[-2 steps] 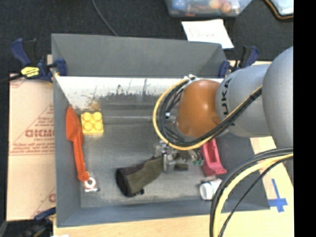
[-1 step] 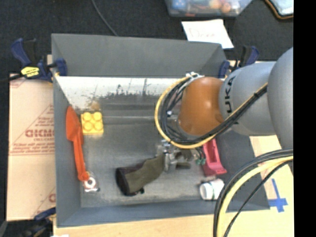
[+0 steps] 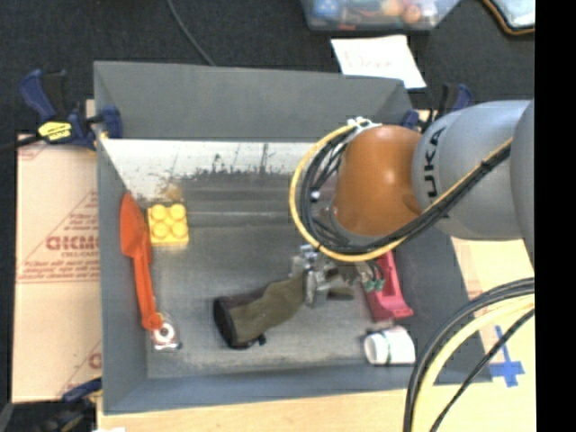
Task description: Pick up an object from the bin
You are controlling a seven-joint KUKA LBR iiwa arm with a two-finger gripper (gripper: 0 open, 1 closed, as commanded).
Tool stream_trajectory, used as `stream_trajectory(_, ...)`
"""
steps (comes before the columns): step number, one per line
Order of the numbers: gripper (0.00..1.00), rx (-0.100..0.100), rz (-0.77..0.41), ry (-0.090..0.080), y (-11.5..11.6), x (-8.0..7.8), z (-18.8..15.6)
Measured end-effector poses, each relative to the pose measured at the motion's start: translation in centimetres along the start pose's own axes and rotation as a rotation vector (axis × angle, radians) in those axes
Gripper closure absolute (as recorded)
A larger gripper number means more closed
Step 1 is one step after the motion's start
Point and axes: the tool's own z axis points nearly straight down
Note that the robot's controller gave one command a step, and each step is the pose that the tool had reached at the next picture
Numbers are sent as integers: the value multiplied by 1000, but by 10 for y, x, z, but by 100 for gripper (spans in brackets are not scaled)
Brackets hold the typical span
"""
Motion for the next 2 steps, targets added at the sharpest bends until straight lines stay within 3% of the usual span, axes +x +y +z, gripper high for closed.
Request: stream_trajectory(2,100,2,2,-5,-1,-1,-59)
